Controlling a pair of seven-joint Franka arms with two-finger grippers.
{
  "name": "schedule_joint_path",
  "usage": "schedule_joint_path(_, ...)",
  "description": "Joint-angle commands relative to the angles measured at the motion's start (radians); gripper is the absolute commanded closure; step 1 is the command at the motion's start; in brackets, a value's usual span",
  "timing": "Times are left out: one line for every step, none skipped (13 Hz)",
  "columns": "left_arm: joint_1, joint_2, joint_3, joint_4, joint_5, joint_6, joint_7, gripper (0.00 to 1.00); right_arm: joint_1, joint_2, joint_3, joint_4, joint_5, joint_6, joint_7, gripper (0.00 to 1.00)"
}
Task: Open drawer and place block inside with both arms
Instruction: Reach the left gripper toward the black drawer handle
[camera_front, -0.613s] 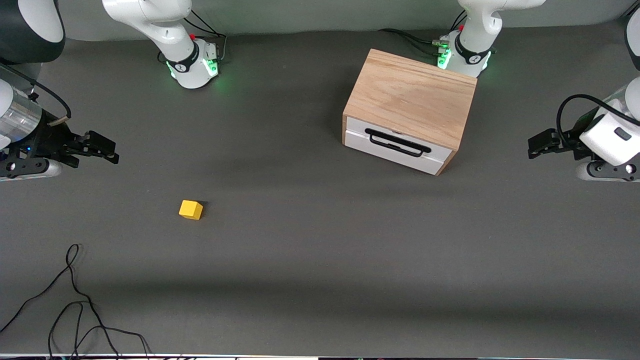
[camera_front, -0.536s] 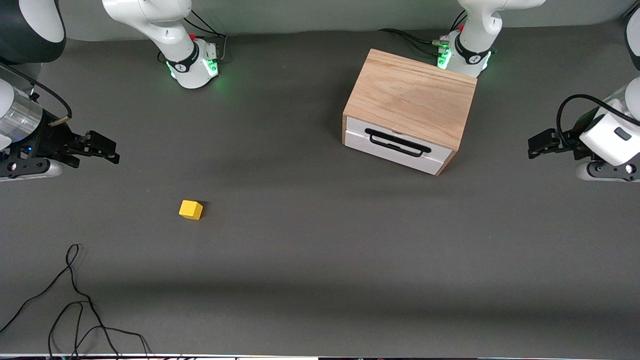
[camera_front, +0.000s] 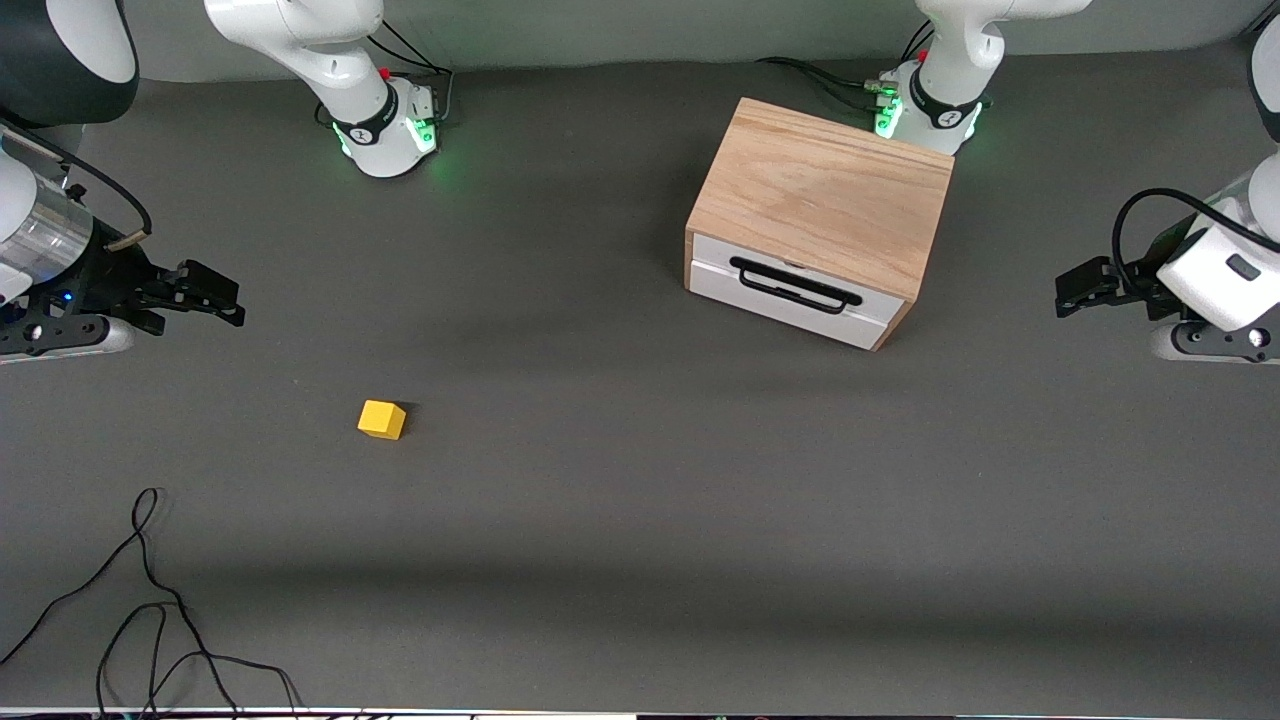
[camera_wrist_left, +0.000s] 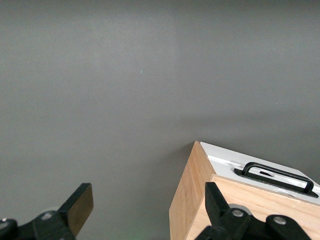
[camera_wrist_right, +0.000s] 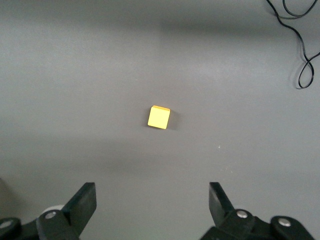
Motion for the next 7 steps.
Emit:
schedule_joint_path(-0.063, 0.005, -0.005, -0.002, 0.007, 0.008, -0.105, 0.00, 0.009, 0.009, -0.005, 0.022, -0.017, -0.019, -0.003, 0.00)
schedule_joint_path(-0.091, 0.013, -0.006, 0.001, 0.006, 0.015, -0.182, 0.00, 0.011, 0.009, -0.005, 0.020, -0.017, -0.019, 0.002, 0.00)
schedule_joint_path(-0.111, 0.017, -0.008, 0.001, -0.003, 0.021, -0.225, 0.00, 0.011, 0.011, -0.005, 0.020, -0.017, -0.019, 0.008, 0.00)
schedule_joint_path(-0.131, 0.018, -0.009, 0.001, -0.014, 0.021, -0.276, 0.00, 0.012, 0.011, -0.004, 0.019, -0.019, -0.021, 0.011, 0.00)
schedule_joint_path(-0.154, 0.018, -0.009, 0.001, -0.034, 0.021, -0.361, 0.00, 0.012, 0.011, -0.004, 0.016, -0.019, -0.021, 0.011, 0.00)
schedule_joint_path(-0.174, 0.019, -0.009, 0.001, -0.057, 0.023, -0.455, 0.00, 0.012, 0.011, -0.004, 0.012, -0.019, -0.021, 0.011, 0.00)
schedule_joint_path(-0.194, 0.024, -0.009, 0.001, -0.072, 0.021, -0.536, 0.00, 0.012, 0.015, -0.004, 0.009, -0.019, -0.019, 0.012, 0.00)
